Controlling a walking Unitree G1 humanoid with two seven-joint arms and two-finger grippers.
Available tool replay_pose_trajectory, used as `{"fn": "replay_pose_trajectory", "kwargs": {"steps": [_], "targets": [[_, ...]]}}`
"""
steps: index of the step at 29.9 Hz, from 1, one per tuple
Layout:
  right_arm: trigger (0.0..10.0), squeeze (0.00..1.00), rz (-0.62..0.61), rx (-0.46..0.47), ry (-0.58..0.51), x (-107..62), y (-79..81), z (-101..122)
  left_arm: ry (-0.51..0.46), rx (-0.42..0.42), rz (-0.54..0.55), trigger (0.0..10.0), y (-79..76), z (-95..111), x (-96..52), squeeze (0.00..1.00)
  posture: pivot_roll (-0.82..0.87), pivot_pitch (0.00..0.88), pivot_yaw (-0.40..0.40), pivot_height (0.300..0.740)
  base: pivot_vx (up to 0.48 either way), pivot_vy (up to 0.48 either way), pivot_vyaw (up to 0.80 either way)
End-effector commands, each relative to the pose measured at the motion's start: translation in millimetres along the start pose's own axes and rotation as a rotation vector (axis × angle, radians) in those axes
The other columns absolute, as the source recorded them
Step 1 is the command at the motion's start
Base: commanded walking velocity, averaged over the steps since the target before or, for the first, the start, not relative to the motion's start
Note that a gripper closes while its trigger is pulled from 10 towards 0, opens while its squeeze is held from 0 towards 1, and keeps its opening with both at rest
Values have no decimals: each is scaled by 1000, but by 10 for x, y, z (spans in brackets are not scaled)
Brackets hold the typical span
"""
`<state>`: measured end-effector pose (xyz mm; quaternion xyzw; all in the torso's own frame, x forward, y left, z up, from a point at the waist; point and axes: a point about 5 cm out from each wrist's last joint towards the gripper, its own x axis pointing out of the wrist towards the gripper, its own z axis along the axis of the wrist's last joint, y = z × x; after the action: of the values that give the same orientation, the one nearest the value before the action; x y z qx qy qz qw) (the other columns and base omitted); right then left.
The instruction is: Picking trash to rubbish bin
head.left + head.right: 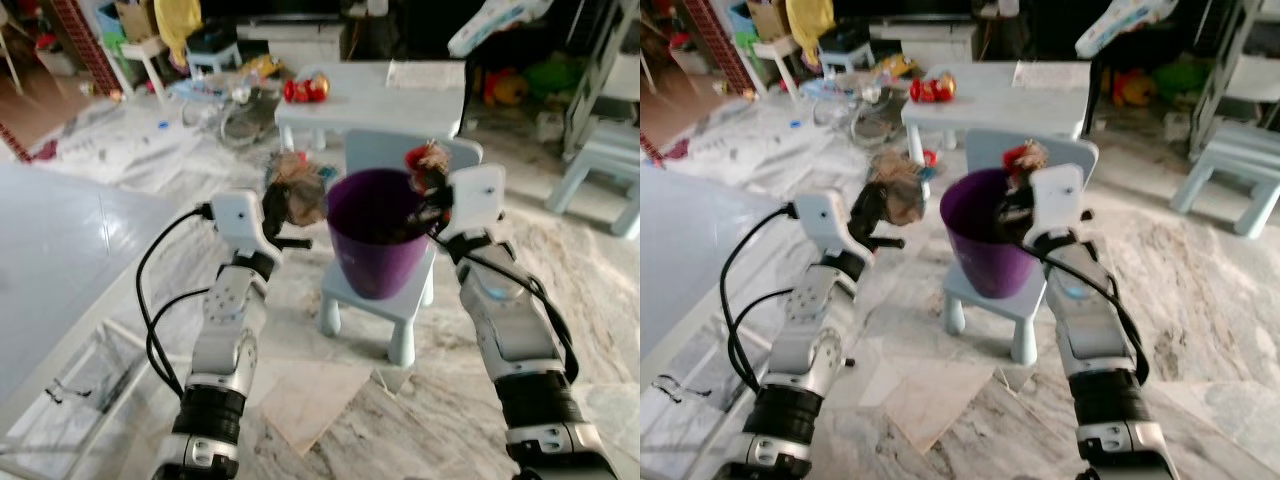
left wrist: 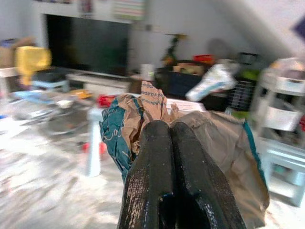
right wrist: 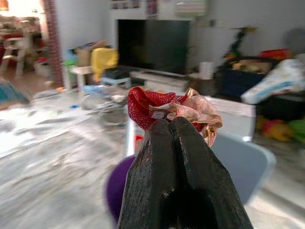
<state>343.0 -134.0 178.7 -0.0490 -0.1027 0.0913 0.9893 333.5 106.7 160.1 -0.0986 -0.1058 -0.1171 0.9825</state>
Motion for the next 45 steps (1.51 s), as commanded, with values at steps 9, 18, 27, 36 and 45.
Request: {"fn": "replay_pose_trajectory", "kwargs": {"steps": [9,18,27,36,45], "targets": [[10000,0,20,4,0,23,94,23,-8,19,11,0,70,17,-38,0,-63,66,77,740,0,0,-786],[10000,0,18,7,-9,13,89,29,-21,43,4,0,71,34,-34,0,-64,73,80,740,0,0,-694],[10000,0,24,3,-13,5,95,32,-18,40,-2,0,56,20,-42,0,-65,76,79,740,306,0,0],[10000,0,24,0,-14,5,94,35,-15,42,-4,0,58,12,-45,0,-67,75,79,740,374,0,0],[10000,0,26,-1,-16,6,102,37,-8,42,-7,0,46,-5,-55,0,-65,77,80,740,390,0,0]]}}
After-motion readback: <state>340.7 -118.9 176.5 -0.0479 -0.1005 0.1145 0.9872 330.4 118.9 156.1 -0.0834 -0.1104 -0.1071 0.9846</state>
